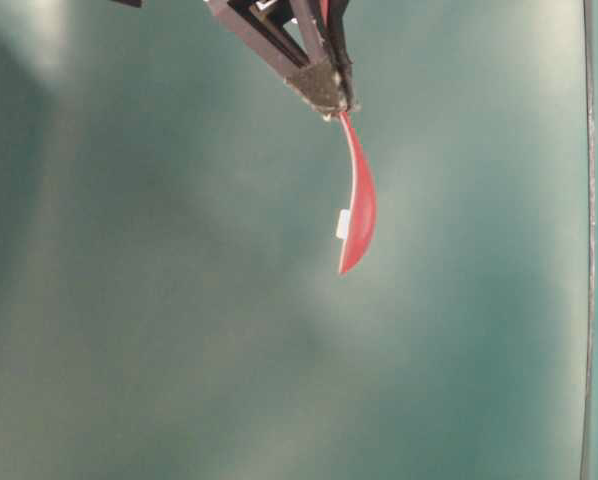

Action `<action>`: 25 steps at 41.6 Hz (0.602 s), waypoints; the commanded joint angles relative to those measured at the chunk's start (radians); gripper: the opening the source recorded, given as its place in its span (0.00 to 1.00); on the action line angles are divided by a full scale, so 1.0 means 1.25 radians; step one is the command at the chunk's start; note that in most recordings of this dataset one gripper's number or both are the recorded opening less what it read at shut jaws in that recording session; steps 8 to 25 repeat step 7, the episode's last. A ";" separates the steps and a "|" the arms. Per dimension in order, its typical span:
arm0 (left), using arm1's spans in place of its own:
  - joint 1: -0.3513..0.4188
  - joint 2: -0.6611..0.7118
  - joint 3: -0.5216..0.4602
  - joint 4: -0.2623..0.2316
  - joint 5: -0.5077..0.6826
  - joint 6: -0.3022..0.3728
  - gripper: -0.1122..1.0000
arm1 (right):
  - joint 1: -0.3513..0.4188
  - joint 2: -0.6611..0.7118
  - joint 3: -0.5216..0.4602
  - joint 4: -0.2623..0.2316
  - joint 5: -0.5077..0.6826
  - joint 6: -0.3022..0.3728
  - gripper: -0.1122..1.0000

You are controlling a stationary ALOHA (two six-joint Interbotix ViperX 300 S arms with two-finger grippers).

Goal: Scoop the yellow hexagonal prism block from the bowl with a spoon using the right arm.

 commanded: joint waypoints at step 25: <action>0.000 0.006 -0.010 0.001 -0.004 -0.004 0.10 | 0.001 -0.010 -0.009 0.000 0.036 -0.004 0.31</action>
